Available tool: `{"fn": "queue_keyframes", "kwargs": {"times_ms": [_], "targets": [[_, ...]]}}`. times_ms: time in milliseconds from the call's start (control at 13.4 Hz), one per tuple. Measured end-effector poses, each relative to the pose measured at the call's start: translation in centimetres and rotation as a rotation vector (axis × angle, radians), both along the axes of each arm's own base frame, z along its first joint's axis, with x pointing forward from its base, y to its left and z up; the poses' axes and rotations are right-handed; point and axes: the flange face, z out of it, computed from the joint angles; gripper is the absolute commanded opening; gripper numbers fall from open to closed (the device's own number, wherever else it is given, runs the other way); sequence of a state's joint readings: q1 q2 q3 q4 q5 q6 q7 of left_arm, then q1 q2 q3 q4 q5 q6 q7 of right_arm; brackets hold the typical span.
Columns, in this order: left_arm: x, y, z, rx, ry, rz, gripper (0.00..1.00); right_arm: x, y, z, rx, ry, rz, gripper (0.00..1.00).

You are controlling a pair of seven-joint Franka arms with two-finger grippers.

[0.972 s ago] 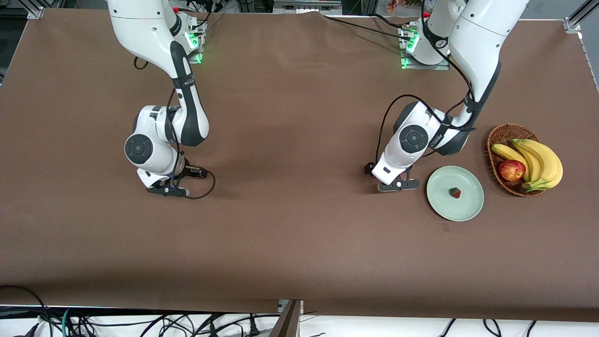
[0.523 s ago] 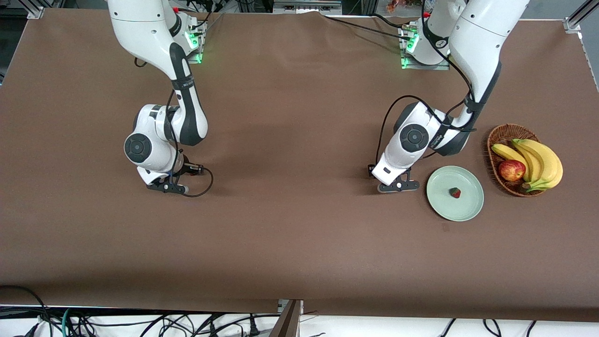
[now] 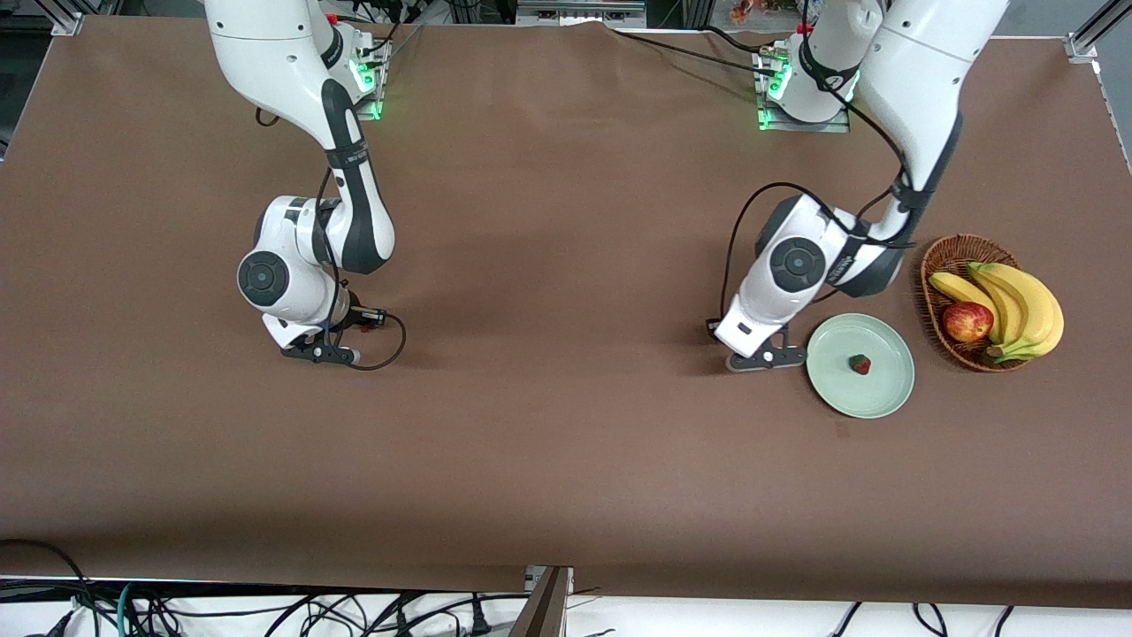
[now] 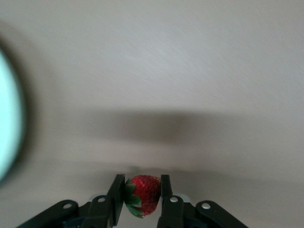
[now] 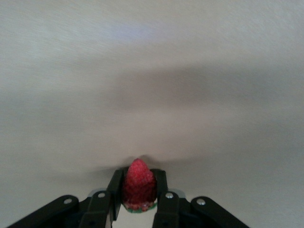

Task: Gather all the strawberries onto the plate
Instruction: 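Carry the strawberry to the plate while the right gripper grasps the last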

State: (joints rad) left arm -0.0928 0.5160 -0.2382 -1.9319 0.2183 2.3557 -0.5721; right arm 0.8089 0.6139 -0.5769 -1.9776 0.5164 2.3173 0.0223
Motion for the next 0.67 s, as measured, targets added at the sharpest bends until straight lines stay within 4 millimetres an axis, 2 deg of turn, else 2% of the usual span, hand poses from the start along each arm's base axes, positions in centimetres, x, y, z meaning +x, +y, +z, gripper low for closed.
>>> {"fn": "queue_keyframes", "kwargs": {"times_ms": [149, 224, 299, 374, 448, 523, 598, 673], "targets": [[2.0, 4.5, 3.7, 0.034, 0.050, -0.068, 0.11, 1.2, 2.6, 2.0, 0.030, -0.030, -0.025, 0.06], [2.8, 7.1, 5.3, 0.043, 0.075, -0.104, 0.12, 1.8, 4.8, 3.1, 0.047, -0.043, -0.051, 0.06], [3.5, 9.5, 6.5, 0.045, 0.096, -0.139, 0.14, 2.1, 7.7, 4.1, 0.068, -0.053, -0.087, 0.06], [3.9, 11.7, 7.2, 0.041, 0.112, -0.171, 0.21, 2.1, 11.2, 4.8, 0.090, -0.060, -0.129, 0.06], [4.1, 13.6, 7.4, 0.034, 0.121, -0.200, 0.49, 2.0, 14.9, 5.3, 0.109, -0.065, -0.175, 0.06], [4.2, 15.1, 7.2, 0.027, 0.128, -0.226, 0.87, 1.8, 18.1, 5.4, 0.123, -0.066, -0.220, 0.06], [4.3, 16.1, 7.1, 0.022, 0.135, -0.246, 1.00, 1.6, 20.9, 5.2, 0.133, -0.064, -0.262, 0.12], [4.3, 16.6, 6.9, 0.018, 0.139, -0.257, 1.00, 1.3, 23.4, 4.7, 0.146, -0.058, -0.304, 0.16]]}}
